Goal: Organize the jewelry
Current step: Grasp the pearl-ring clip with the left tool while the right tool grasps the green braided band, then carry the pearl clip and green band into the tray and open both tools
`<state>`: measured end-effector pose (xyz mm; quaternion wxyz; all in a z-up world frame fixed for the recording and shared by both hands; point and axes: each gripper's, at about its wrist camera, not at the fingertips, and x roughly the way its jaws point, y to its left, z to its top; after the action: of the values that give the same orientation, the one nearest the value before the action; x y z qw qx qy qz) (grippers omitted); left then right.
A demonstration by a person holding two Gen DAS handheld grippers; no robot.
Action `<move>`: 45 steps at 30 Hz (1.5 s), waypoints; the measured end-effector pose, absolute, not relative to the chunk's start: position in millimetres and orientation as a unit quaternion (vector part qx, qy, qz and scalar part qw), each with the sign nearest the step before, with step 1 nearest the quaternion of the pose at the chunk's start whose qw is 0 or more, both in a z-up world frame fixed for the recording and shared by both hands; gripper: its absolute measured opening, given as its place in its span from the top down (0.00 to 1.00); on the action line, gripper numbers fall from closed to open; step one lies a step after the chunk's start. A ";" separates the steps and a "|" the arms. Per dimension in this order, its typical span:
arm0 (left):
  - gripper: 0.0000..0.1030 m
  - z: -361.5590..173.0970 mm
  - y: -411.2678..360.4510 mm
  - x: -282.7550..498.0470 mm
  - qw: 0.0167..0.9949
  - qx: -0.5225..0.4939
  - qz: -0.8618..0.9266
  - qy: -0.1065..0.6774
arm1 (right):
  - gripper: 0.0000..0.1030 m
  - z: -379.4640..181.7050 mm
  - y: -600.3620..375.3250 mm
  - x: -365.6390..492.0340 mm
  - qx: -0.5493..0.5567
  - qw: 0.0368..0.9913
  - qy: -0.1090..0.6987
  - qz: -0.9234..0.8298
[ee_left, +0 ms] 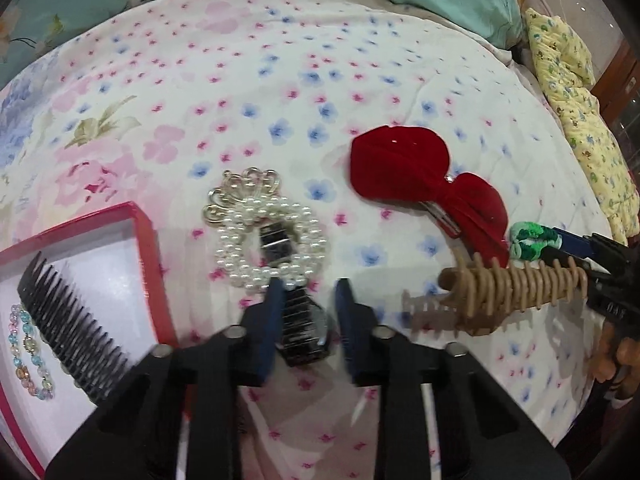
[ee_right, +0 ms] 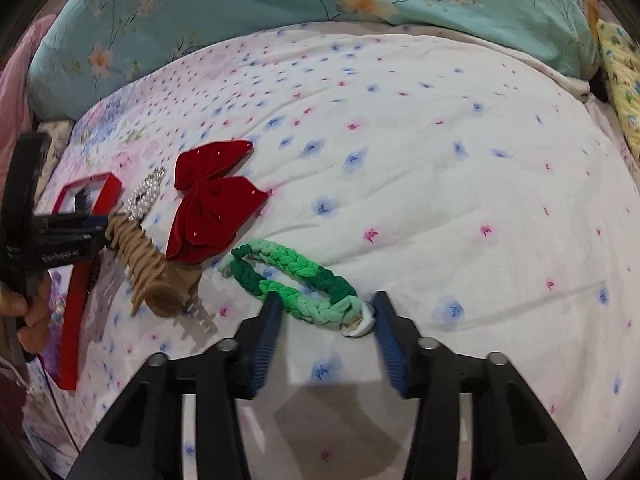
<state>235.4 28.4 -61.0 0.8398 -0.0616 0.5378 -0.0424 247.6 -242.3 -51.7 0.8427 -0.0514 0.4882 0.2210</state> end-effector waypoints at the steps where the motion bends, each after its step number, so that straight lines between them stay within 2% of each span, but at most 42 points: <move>1: 0.90 -60.5 31.0 234.4 0.841 -0.068 -0.044 0.535 | 0.71 -51.4 -243.9 248.7 -0.047 0.843 0.490 0.218; 2: 0.96 -59.6 33.7 233.8 0.841 -0.074 -0.046 0.534 | 0.77 -51.1 -245.8 248.9 -0.043 0.843 0.491 0.217; 3: 0.98 -58.3 35.5 232.6 0.840 -0.082 -0.051 0.533 | 0.81 -50.9 -248.7 248.6 -0.038 0.843 0.493 0.214; 14: 1.00 -35.1 37.9 212.8 0.855 -0.073 -0.053 0.511 | 0.85 -33.5 -267.5 234.2 0.036 0.845 0.483 0.227; 20: 0.74 -46.1 30.5 237.7 0.848 -0.049 -0.040 0.526 | 0.84 -25.1 -274.9 222.9 0.086 0.841 0.477 0.241; 21: 0.64 -49.1 26.4 242.0 0.846 -0.044 -0.041 0.529 | 0.84 -24.0 -276.3 219.6 0.093 0.840 0.476 0.244; 22: 0.60 -52.8 22.4 246.4 0.845 -0.033 -0.041 0.533 | 0.84 -23.5 -277.6 216.5 0.098 0.839 0.475 0.246; 26: 0.57 -63.2 4.8 256.8 0.845 0.021 -0.035 0.533 | 0.84 -24.4 -285.4 208.8 0.126 0.834 0.477 0.248; 27: 0.61 -63.6 1.9 258.4 0.846 0.032 -0.034 0.531 | 0.84 -23.8 -287.0 207.2 0.128 0.835 0.476 0.246; 28: 0.82 -62.7 0.7 259.5 0.848 0.037 -0.037 0.527 | 0.84 -23.6 -287.6 206.2 0.128 0.836 0.475 0.243; 29: 0.93 -62.4 1.4 260.7 0.847 0.035 -0.041 0.529 | 0.84 -23.4 -287.7 205.6 0.128 0.837 0.474 0.242; 37: 0.93 -42.9 17.1 235.9 0.862 -0.007 -0.039 0.506 | 0.84 -18.3 -282.7 195.1 0.124 0.841 0.463 0.251; 45: 0.93 10.5 43.1 183.7 0.881 -0.121 -0.074 0.451 | 0.84 -3.0 -279.6 173.4 0.136 0.845 0.445 0.265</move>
<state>183.7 43.1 10.5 0.8811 -0.1212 0.4512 -0.0736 173.4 -279.6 -3.0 0.8446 0.1355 0.4452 0.2646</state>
